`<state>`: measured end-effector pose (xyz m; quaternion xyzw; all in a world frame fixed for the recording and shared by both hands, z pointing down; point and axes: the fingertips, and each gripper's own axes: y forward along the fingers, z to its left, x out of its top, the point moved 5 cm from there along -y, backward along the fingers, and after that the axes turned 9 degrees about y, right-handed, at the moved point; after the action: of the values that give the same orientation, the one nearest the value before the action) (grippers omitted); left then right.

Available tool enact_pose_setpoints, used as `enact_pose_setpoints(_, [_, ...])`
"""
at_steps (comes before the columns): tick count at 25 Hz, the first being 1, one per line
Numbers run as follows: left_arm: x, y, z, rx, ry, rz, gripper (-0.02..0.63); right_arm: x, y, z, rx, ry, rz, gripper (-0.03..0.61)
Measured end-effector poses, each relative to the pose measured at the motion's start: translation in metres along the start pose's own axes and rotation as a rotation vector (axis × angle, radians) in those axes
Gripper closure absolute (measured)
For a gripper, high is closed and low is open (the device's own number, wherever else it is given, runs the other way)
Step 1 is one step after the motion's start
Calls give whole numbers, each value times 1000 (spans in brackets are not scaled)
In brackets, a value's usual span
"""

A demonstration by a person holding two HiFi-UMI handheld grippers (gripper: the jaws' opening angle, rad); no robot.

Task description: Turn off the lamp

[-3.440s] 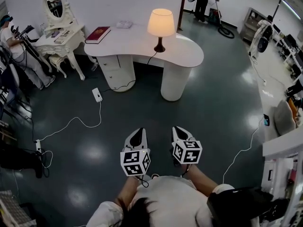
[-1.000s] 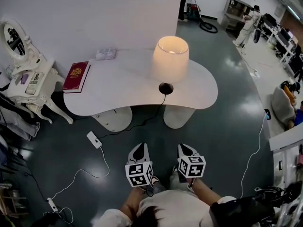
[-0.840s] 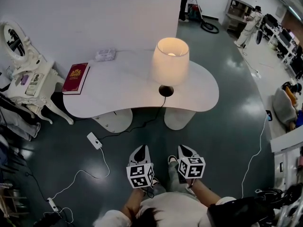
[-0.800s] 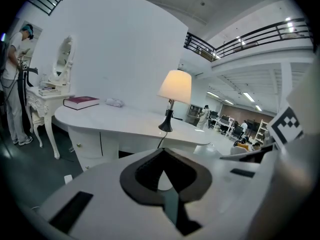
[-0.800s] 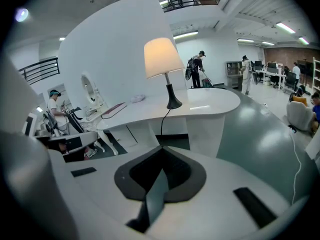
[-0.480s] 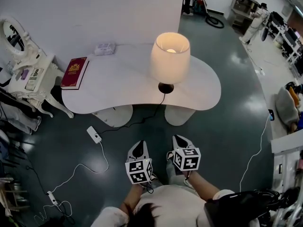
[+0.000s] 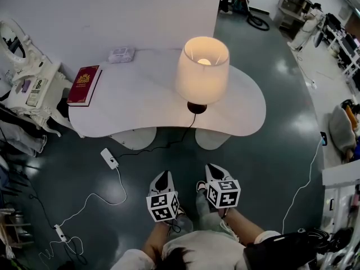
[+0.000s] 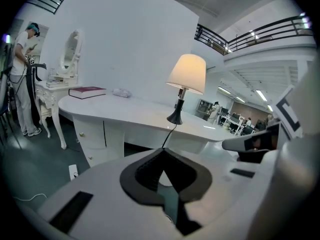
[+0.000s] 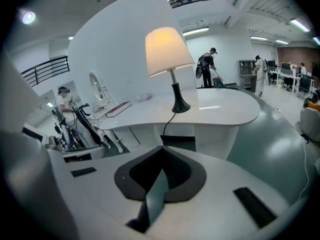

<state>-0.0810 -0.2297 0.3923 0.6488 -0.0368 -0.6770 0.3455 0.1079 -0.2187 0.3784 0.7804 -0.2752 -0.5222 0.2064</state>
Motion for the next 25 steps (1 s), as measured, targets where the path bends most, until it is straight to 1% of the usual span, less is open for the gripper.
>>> enact_pose_setpoints(6, [-26,22,12,39,3,9,606,-19,28,-16,17,21,14,580])
enact_pose_setpoints(11, [-73,67,25,56,20,-2,606,-45,81,-46,17,59,-23,580])
enact_pose_setpoints(14, [-109,102,35,73,20,-13,606,-62,121,-65,29,91,-57,580])
enact_pose_setpoints(18, [-155,154,51,92,6,-48,606,-83,190,-87,70,86,-102,580])
enact_pose_setpoints(22, [-203,206,72,104,11,-104,606,-101,264,-114,107,57,-172,580])
enact_pose_setpoints(25, [-232,245,87,106,19,-163,606,-113,315,-137,124,58,-229,580])
